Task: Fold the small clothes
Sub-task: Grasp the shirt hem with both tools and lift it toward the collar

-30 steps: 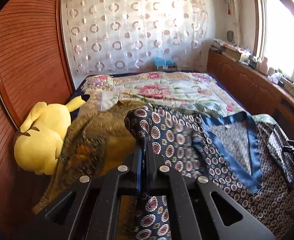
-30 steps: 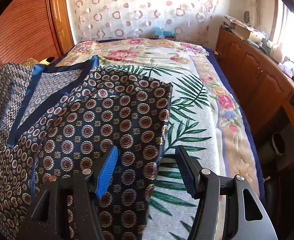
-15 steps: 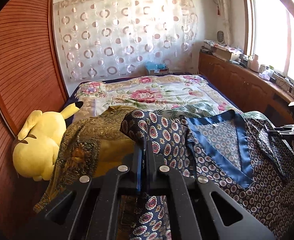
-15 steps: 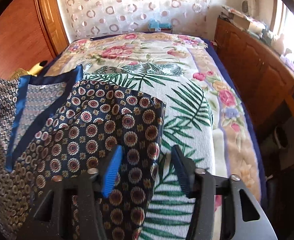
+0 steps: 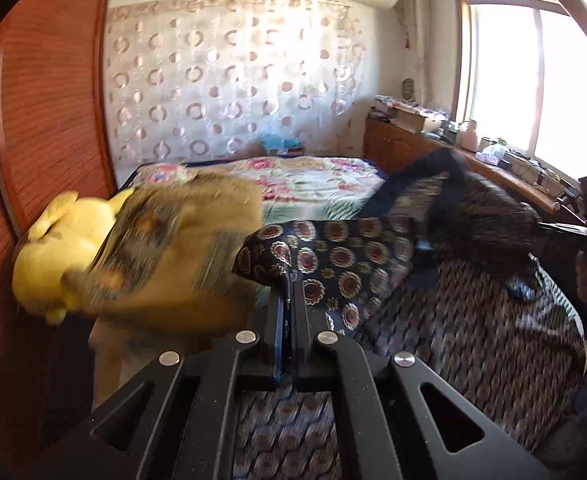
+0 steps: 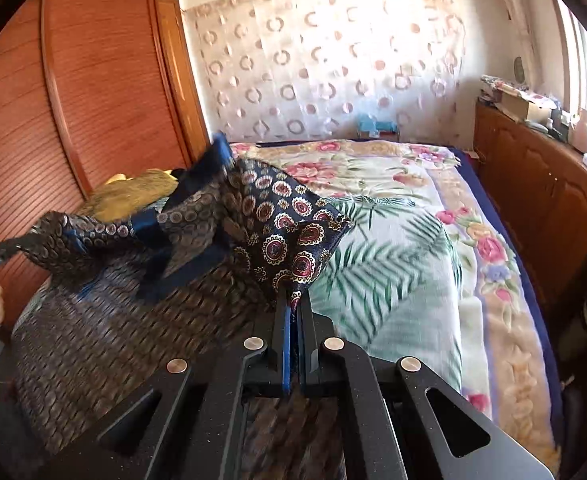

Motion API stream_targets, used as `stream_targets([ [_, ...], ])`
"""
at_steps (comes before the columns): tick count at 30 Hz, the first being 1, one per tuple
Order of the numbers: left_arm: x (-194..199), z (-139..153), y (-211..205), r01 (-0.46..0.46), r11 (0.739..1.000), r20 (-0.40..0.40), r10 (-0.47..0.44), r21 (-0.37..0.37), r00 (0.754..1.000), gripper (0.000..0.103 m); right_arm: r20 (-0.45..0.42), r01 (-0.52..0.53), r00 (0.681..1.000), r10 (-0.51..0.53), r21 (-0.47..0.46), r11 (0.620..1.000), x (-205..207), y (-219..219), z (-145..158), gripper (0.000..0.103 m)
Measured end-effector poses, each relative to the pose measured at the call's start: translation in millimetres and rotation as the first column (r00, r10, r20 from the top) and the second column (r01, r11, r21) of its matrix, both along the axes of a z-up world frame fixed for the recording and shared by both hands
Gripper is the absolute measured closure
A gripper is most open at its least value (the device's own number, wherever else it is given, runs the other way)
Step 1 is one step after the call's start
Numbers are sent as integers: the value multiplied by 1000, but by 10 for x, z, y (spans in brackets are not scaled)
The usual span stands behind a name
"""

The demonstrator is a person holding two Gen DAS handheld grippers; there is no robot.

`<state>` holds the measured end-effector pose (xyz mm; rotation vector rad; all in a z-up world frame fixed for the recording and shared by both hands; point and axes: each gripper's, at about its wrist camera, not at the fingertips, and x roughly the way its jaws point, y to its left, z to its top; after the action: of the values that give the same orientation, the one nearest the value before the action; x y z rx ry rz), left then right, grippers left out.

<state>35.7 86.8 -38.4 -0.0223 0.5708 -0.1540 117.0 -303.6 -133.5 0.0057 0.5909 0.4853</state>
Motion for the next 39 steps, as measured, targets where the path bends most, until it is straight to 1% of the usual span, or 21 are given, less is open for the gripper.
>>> stream_targets([
  [3, -170, -140, 141, -45, 999, -17, 45, 3, 999, 100, -8, 18, 1000, -18, -8, 1000, -298, -175, -112, 101],
  [6, -295, -265, 316, -91, 996, -44, 90, -15, 995, 100, -38, 49, 998, -49, -21, 999, -499, -346, -214, 101],
  [9, -449, -334, 473, -133, 990, -55, 130, -54, 990, 100, -59, 71, 996, -73, -34, 997, -622, -447, -235, 101],
  [12, -606, -359, 565, -149, 986, -56, 145, -79, 988, 100, -72, 72, 995, -76, -51, 996, -725, -482, -238, 101],
  [16, -667, -379, 559, -143, 989, -79, 139, -49, 987, 100, -106, 45, 993, -54, -88, 995, -796, -413, -202, 101],
  [18, -676, -366, 540, -134, 991, -77, 132, -26, 988, 95, -116, 35, 992, -47, -105, 994, -776, -448, -195, 101],
  [19, -683, -355, 555, -131, 991, -73, 129, -19, 989, 91, -118, 39, 992, -52, -110, 993, -754, -480, -198, 101],
  [20, -688, -329, 551, -133, 991, -65, 132, -10, 989, 84, -119, 41, 991, -54, -110, 993, -754, -499, -193, 101],
  [21, -705, -313, 572, -134, 991, -58, 134, -7, 989, 79, -118, 44, 991, -57, -110, 993, -737, -516, -176, 99],
  [23, -729, -252, 603, -132, 991, -36, 131, -12, 991, 62, -101, 60, 992, -72, -122, 991, -751, -541, -130, 95],
  [24, -725, -211, 618, -127, 992, -25, 127, -15, 992, 61, -91, 65, 993, -76, -122, 990, -773, -552, -82, 95],
  [25, -687, -147, 626, -121, 993, -15, 121, -10, 993, 57, -81, 71, 993, -81, -122, 990, -765, -565, -40, 94],
  [26, -655, -113, 631, -122, 993, -11, 122, -4, 992, 48, -70, 84, 993, -93, -129, 988, -765, -567, -9, 94],
  [27, -603, -49, 638, -121, 993, 0, 121, 3, 993, 43, -55, 104, 992, -113, -142, 984, -771, -581, 35, 93],
  [28, -542, 12, 639, -110, 994, 11, 110, 5, 994, 30, -42, 123, 991, -131, -156, 980, -768, -595, 81, 93],
  [29, -482, 52, 634, -93, 996, 14, 93, 6, 996, 21, -29, 131, 990, -138, -163, 978, -763, -612, 117, 92],
  [31, -365, 111, 611, -77, 997, 17, 76, 22, 997, 20, -1, 157, 987, -159, -171, 973, -728, -627, 193, 84],
  [33, -230, 131, 593, -74, 997, 19, 74, 38, 997, 20, 21, 171, 985, -170, -151, 974, -681, -633, 256, 59],
  [34, -168, 127, 595, -77, 996, 14, 76, 39, 997, 20, 28, 177, 984, -174, -137, 975, -645, -636, 277, 55],
  [35, -96, 111, 595, -79, 996, 1, 79, 41, 997, 20, 30, 178, 984, -175, -129, 976, -605, -633, 280, 52],
  [39, 152, -43, 651, -117, 991, -81, 122, 67, 989, 20, -5, 163, 986, -166, -147, 976, -412, -559, 155, 52],
])
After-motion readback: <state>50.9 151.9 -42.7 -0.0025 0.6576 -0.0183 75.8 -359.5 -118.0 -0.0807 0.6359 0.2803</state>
